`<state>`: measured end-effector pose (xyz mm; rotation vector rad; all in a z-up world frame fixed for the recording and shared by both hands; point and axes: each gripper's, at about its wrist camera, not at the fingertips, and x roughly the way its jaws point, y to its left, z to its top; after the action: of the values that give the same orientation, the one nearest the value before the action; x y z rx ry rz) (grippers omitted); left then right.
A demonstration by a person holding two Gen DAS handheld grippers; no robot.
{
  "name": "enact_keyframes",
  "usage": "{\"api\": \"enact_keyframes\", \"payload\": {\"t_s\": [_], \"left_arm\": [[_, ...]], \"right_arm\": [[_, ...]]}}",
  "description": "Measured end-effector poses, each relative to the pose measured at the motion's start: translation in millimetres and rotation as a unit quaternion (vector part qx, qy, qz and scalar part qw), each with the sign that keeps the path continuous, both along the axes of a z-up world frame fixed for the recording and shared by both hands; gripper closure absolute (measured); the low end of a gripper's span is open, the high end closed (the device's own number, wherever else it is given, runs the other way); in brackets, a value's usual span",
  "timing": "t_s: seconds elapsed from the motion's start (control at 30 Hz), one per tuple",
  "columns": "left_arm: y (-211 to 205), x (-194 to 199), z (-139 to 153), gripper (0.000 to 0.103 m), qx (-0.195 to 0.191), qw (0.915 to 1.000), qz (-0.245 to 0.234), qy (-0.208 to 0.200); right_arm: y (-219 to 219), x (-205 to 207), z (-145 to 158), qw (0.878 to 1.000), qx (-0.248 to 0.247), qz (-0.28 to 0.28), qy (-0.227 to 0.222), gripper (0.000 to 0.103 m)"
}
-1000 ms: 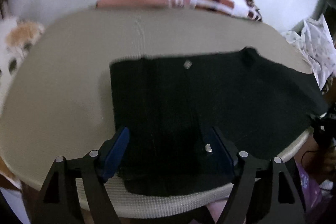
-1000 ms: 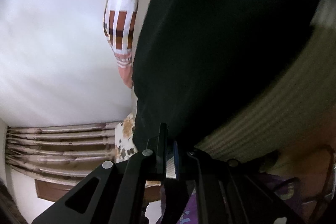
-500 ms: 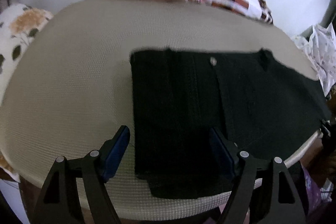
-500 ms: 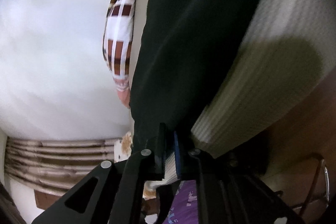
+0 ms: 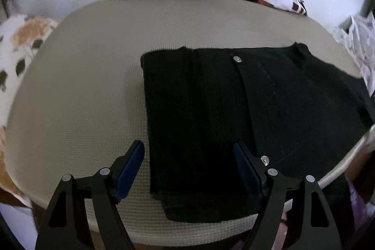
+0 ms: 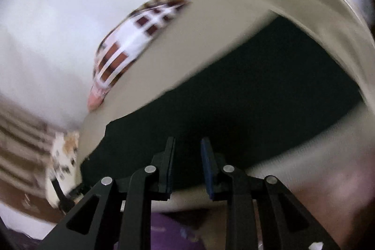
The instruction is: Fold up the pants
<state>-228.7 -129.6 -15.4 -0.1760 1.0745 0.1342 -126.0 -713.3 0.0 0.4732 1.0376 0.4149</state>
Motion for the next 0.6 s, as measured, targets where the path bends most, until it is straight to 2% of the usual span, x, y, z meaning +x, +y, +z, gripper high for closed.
{"api": "enact_keyframes", "payload": {"t_s": [0.1, 0.2, 0.23, 0.3, 0.33, 0.37, 0.43, 0.5, 0.53, 0.6], "left_arm": [[1.7, 2.4, -2.1, 0.025, -0.01, 0.9999, 0.009, 0.003], [-0.9, 4.0, -0.7, 0.022, 0.005, 1.0, 0.003, 0.004], [-1.2, 5.0, -0.9, 0.021, 0.01, 0.9999, 0.002, 0.007], [1.0, 5.5, -2.2, 0.016, 0.011, 0.9999, 0.004, 0.009], [2.7, 6.0, -3.2, 0.015, 0.009, 0.9999, 0.006, 0.01], [4.8, 6.2, -4.3, 0.013, 0.005, 0.9999, 0.008, 0.01], [7.8, 7.4, -6.8, 0.011, -0.003, 0.9998, 0.014, 0.011], [10.1, 8.4, -8.6, 0.008, -0.007, 0.9997, 0.018, 0.011], [10.3, 8.4, -9.0, 0.008, -0.008, 0.9997, 0.018, 0.011], [10.3, 9.6, -9.6, 0.005, -0.004, 0.9998, 0.017, 0.011]], "right_arm": [[51.4, 33.8, -18.1, 0.994, -0.062, 0.084, -0.005, 0.082], [79.1, 59.1, -44.7, 0.982, -0.137, 0.132, 0.005, 0.084], [78.9, 63.1, -46.2, 0.98, -0.148, 0.136, -0.003, 0.095], [69.4, 76.3, -45.3, 0.975, -0.18, 0.128, -0.013, 0.103], [60.7, 83.5, -44.8, 0.975, -0.186, 0.119, -0.015, 0.103], [46.8, 92.1, -47.4, 0.976, -0.186, 0.109, -0.011, 0.103], [17.9, 106.4, -49.7, 0.984, -0.151, 0.098, -0.006, 0.103], [1.1, 117.0, -46.6, 0.984, -0.163, 0.071, -0.012, 0.103], [-9.9, 121.8, -46.3, 0.981, -0.188, 0.045, -0.016, 0.103], [-36.5, 129.2, -47.6, 0.986, -0.166, 0.026, -0.02, 0.103]]}}
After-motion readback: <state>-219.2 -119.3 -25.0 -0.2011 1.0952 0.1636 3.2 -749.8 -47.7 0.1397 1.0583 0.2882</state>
